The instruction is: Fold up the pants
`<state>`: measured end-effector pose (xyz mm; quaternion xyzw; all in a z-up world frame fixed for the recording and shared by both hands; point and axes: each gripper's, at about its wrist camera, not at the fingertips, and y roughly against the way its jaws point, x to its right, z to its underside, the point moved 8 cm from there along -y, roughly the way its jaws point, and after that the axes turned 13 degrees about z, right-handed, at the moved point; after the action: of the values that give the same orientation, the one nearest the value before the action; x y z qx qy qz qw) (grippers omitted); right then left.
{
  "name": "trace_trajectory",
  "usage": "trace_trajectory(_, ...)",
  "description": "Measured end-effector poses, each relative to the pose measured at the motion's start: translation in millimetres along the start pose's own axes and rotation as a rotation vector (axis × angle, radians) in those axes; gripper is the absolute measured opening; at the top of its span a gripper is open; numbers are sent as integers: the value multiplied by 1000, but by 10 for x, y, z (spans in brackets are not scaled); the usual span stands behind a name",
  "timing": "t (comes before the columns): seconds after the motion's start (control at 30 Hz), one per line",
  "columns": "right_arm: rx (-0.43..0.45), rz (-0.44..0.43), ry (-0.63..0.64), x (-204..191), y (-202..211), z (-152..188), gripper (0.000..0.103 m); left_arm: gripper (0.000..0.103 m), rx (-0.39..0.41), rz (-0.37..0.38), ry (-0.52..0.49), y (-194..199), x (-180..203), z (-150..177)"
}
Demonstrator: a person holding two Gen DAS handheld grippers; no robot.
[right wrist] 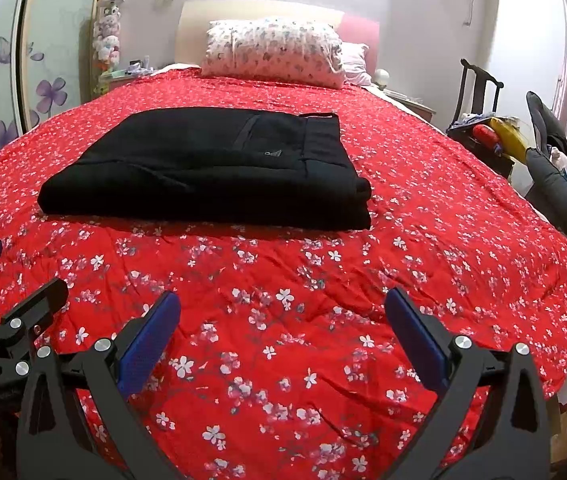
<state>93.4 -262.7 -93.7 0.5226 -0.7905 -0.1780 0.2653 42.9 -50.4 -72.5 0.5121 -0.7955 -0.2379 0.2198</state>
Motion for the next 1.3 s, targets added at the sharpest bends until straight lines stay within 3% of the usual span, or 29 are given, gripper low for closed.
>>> trace_trajectory(1.3, -22, -14, -9, 78, -93, 44, 102, 101, -7, 2, -1, -9, 12, 18)
